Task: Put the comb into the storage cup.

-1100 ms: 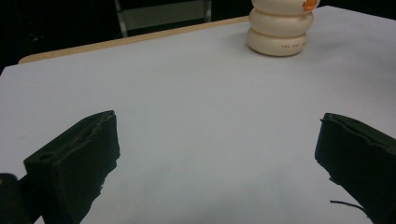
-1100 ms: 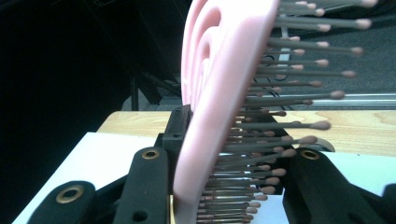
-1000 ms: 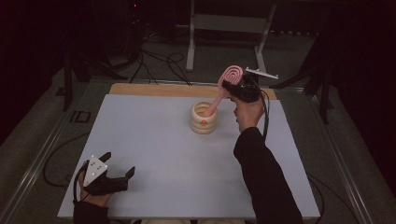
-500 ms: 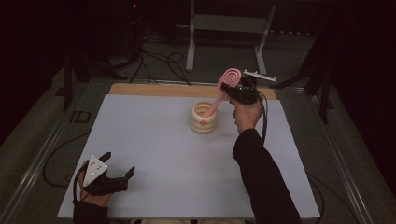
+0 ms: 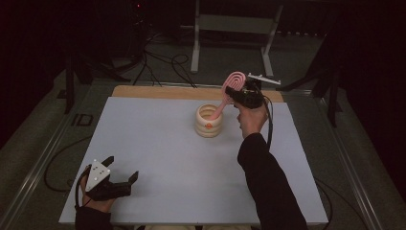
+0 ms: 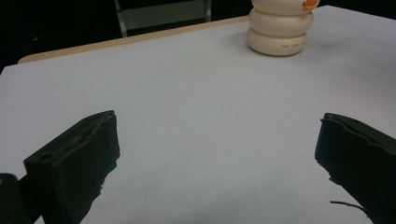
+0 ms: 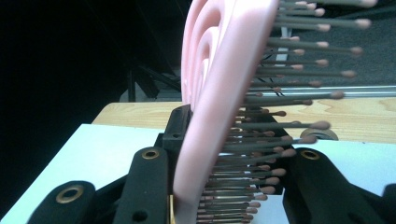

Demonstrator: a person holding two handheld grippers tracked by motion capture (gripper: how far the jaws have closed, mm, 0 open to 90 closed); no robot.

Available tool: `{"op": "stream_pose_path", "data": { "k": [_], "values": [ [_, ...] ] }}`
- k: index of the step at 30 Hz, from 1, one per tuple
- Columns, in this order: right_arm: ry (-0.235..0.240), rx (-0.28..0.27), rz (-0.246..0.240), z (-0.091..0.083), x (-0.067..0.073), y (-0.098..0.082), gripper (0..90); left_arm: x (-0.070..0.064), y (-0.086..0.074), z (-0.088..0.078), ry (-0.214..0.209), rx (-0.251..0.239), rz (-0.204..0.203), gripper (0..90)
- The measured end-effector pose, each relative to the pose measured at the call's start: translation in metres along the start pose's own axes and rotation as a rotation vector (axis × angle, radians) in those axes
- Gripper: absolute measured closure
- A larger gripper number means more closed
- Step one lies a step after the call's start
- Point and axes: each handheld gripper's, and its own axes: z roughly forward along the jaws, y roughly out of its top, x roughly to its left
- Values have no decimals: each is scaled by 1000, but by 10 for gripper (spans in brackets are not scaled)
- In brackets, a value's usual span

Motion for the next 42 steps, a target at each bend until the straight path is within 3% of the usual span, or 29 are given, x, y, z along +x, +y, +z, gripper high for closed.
{"op": "stream_pose_path", "data": {
  "k": [42],
  "values": [
    [6, 35, -12, 13, 5, -17, 634, 0, 0, 0, 0, 0, 1, 7]
  ]
}}
